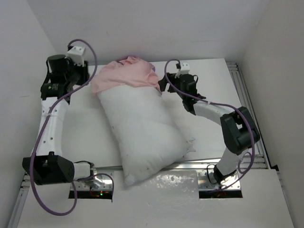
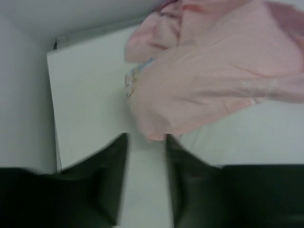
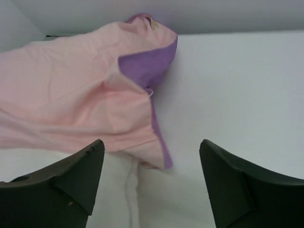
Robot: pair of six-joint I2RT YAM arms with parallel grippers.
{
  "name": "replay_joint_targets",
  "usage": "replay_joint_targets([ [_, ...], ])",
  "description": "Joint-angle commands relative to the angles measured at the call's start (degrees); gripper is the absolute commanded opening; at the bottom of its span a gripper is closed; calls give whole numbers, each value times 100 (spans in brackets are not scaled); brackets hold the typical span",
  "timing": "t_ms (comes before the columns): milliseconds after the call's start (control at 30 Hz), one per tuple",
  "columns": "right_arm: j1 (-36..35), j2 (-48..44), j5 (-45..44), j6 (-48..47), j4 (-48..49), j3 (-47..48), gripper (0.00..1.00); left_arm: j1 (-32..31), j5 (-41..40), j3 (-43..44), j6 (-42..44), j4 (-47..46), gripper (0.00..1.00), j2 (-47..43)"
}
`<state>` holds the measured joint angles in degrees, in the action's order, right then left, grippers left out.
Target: Put the pillow into the pillowcase
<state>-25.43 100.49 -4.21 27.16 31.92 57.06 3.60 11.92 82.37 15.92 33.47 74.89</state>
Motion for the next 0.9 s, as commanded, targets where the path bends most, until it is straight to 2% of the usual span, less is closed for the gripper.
replay_joint_targets([
  [0,-49,-529,367,-1150,-1264,814,77,264,-235,-1027,16,-156,18,183],
  [33,-180,-556,368,-1273,-1441,964,73,264,-208,-1473,34,-270,7,218],
  [67,-286,-565,351,-1422,-1600,1261,74,273,-217,-1643,16,-524,0,280],
  [167,-1006,-565,0,-2535,-2223,1736,80,404,-313,-1979,60,-955,0,745],
  [233,-1610,-548,-54,-3012,-2313,1870,83,597,-182,-1979,60,-1123,0,1123],
  [400,-2115,-504,727,-2751,-1734,1669,86,774,642,-1979,-28,-1563,0,1659],
  [500,-2483,-14,686,-2610,-1680,1755,88,783,1004,-1997,-177,-1817,14,1967],
  [600,-2774,470,230,-2672,-1909,2238,90,774,1470,-1821,-274,-1959,20,2572],
  [733,-2889,682,-106,-2769,-1822,2415,91,783,1541,-1522,-598,-2046,23,3407],
  [867,-2897,683,-98,-2830,-1716,2371,92,783,1716,-1636,-924,-2608,25,3558],
])
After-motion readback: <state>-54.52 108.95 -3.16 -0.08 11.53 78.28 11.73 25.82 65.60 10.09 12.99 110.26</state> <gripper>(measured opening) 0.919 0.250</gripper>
